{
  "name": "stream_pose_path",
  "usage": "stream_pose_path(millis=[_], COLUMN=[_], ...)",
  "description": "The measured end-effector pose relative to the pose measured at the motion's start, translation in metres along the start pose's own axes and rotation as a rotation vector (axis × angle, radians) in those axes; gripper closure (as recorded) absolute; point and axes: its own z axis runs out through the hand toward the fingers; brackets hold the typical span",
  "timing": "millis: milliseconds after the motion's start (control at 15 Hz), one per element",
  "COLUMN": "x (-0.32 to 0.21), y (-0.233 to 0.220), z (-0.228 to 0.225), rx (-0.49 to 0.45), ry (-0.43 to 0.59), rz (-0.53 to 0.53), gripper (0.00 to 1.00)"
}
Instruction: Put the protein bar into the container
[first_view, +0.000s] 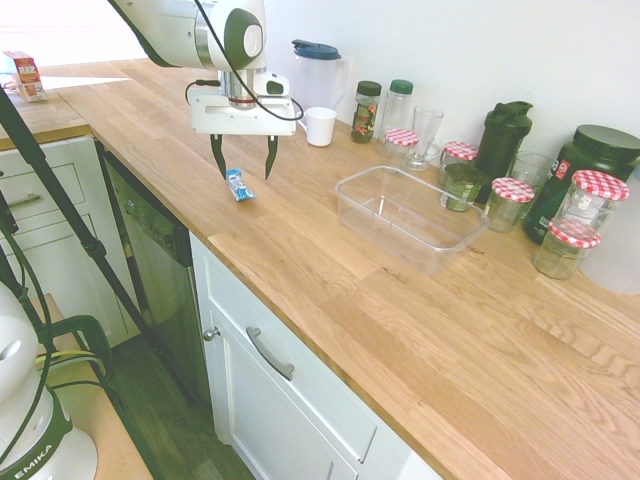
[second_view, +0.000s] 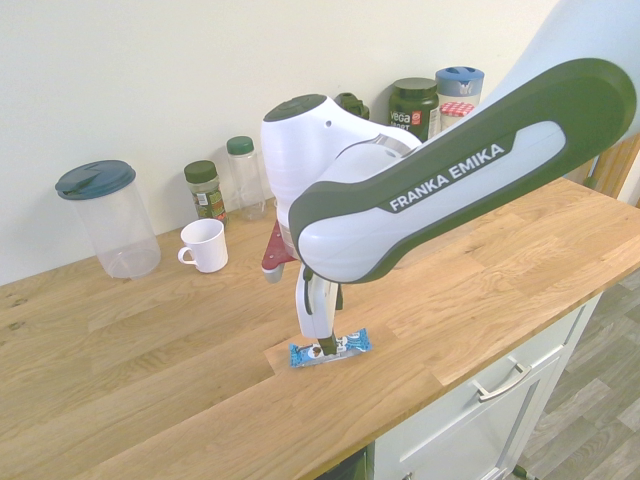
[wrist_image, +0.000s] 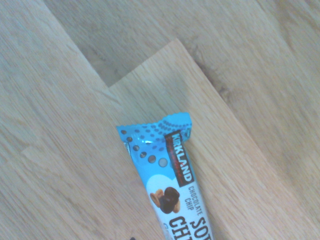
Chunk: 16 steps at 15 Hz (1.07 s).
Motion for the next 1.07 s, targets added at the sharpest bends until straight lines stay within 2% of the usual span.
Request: stream_pose_path(millis=[467, 533, 1067], x=[0.007, 0.008, 0.014], y=[-0.013, -0.016, -0.019], z=[0.021, 0.023, 0.028], rx=[-0.022, -0.022, -0.028], ry=[-0.036, -0.038, -0.029], rz=[-0.033, -0.037, -0.060], gripper=[0.00, 1.00, 1.00])
